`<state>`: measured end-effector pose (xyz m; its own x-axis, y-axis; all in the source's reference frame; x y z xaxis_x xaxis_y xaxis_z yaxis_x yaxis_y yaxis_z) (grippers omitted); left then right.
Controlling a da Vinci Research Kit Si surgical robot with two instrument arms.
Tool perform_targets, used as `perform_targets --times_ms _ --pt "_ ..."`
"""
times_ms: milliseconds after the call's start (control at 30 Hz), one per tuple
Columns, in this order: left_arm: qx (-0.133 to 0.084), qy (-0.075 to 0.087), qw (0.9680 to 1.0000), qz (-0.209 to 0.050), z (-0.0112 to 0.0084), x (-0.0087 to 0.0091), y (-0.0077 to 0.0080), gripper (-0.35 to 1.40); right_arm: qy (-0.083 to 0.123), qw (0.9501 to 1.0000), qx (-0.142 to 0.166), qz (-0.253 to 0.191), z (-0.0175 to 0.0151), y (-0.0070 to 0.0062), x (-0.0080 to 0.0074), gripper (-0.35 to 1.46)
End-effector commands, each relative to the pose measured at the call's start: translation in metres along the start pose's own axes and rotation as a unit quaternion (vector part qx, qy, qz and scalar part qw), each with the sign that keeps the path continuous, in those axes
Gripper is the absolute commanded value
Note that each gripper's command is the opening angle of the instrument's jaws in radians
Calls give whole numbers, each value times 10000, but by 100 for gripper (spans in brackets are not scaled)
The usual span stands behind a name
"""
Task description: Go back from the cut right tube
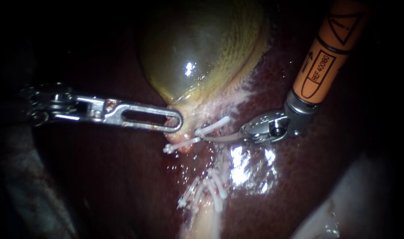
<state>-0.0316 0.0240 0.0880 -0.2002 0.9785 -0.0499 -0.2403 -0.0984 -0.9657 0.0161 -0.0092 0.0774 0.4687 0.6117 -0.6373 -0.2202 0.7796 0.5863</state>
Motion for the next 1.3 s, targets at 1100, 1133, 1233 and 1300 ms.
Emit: perform_targets --times_ms 1100,1133,1233,1300 --pt "0 -1 10000 1 0 0 0 -35 -26 9997 132 -210 -42 0 -12 59" --pt "0 -1 10000 1 0 0 0 -35 -27 9997 139 -212 -45 1 -13 56" --pt "0 -1 10000 1 0 0 0 -35 -19 9996 163 -216 -55 2 -14 49" --pt "1 0 10000 2 0 0 -1 -35 6 9996 176 -216 -61 2 -14 46"
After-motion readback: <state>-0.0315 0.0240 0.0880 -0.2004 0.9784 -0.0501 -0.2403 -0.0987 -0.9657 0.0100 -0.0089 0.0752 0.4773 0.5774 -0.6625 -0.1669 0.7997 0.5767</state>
